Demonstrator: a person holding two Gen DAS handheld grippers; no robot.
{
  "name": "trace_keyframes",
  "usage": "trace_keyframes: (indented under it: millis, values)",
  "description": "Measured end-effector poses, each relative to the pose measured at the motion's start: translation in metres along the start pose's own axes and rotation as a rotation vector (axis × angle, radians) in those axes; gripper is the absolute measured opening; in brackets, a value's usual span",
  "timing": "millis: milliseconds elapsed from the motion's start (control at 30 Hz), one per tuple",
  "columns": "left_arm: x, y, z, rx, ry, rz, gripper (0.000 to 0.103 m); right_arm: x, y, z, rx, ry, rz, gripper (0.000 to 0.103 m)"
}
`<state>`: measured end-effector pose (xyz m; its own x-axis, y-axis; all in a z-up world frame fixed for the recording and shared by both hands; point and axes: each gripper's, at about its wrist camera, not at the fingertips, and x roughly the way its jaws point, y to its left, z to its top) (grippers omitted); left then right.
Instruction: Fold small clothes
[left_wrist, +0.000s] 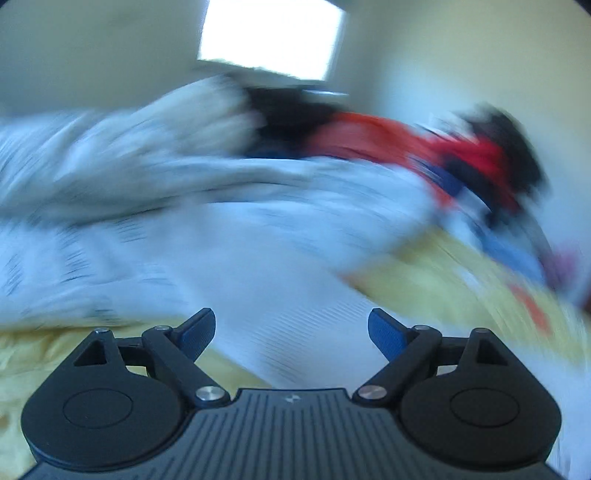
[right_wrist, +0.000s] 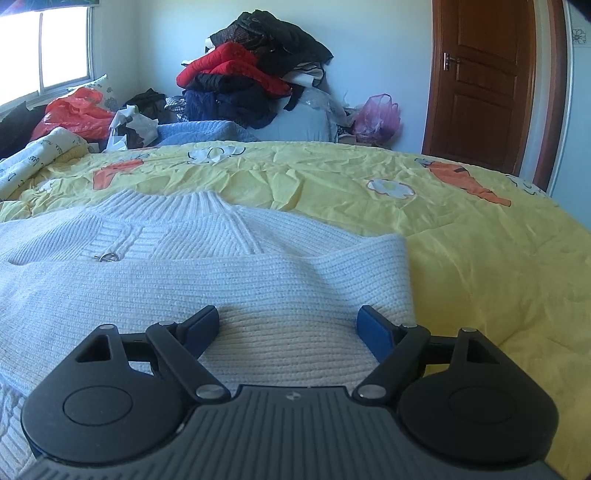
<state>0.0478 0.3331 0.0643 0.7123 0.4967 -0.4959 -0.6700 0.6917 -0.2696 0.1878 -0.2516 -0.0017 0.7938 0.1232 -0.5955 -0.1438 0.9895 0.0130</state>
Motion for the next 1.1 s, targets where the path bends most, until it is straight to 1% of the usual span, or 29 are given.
trace_keyframes:
  millis: [67, 167, 233, 300, 333, 367, 400, 433, 467, 500, 533, 567, 633, 733, 833, 867, 967, 1033, 1100]
  values:
    - [0.018, 0.041, 0.02, -0.184, 0.02, -0.007, 0.091, 0.0, 0.0, 0.0, -0.002, -0.002, -0.004, 0.083]
    - [0.043, 0.086, 0.035, -0.391, 0.075, 0.007, 0.091, 0.0, 0.0, 0.0, -0.003, -0.002, -0.006, 0.083]
    - [0.057, 0.107, 0.037, -0.486, 0.115, -0.02, 0.089, 0.0, -0.001, 0.0, -0.002, -0.002, -0.006, 0.083]
    - [0.063, 0.115, 0.036, -0.518, 0.127, -0.038, 0.089, 0.0, 0.0, 0.0, -0.001, -0.003, -0.006, 0.083]
    - [0.063, 0.114, 0.036, -0.508, 0.128, -0.038, 0.08, 0.0, -0.001, 0.0, 0.0, -0.003, -0.005, 0.084]
    - [0.064, 0.112, 0.037, -0.486, 0.127, -0.032, 0.073, 0.0, -0.001, 0.0, 0.0, -0.003, -0.005, 0.084]
    - [0.066, 0.109, 0.037, -0.467, 0.127, -0.037, 0.058, -0.001, -0.001, 0.0, 0.0, -0.003, -0.005, 0.084]
    - [0.069, 0.109, 0.042, -0.451, 0.131, -0.053, 0.046, -0.001, 0.0, 0.0, 0.0, -0.003, -0.005, 0.084]
    - [0.072, 0.107, 0.043, -0.433, 0.138, -0.065, 0.041, -0.001, 0.0, 0.0, 0.0, -0.003, -0.005, 0.084]
    - [0.074, 0.105, 0.043, -0.415, 0.142, -0.059, 0.038, -0.001, -0.001, 0.0, 0.002, -0.004, -0.005, 0.084]
    - [0.075, 0.102, 0.044, -0.396, 0.144, -0.044, 0.038, -0.001, -0.001, 0.0, 0.003, -0.004, -0.004, 0.084]
    - [0.077, 0.097, 0.044, -0.369, 0.144, -0.027, 0.035, -0.001, -0.001, 0.0, 0.003, -0.004, -0.004, 0.084]
    - [0.078, 0.09, 0.045, -0.318, 0.14, 0.009, 0.018, -0.001, -0.001, 0.0, 0.005, -0.005, -0.002, 0.084]
    - [0.069, 0.079, 0.05, -0.283, 0.109, 0.024, 0.012, -0.001, -0.002, 0.0, 0.009, -0.007, 0.001, 0.084]
    - [0.049, 0.053, 0.054, -0.183, 0.051, 0.029, 0.011, -0.001, -0.003, 0.0, 0.014, -0.008, 0.007, 0.084]
    - [0.039, 0.038, 0.055, -0.148, 0.031, 0.01, 0.011, -0.002, -0.003, 0.0, 0.016, -0.008, 0.009, 0.085]
    - [0.004, -0.012, 0.05, -0.076, -0.012, -0.083, 0.011, -0.002, -0.004, -0.001, 0.021, -0.01, 0.015, 0.085]
    - [-0.025, -0.058, 0.036, 0.007, -0.032, -0.177, 0.011, -0.002, -0.005, -0.001, 0.025, -0.011, 0.019, 0.085]
    - [-0.052, -0.106, 0.012, 0.086, -0.042, -0.295, 0.011, -0.003, -0.005, -0.001, 0.027, -0.012, 0.021, 0.086]
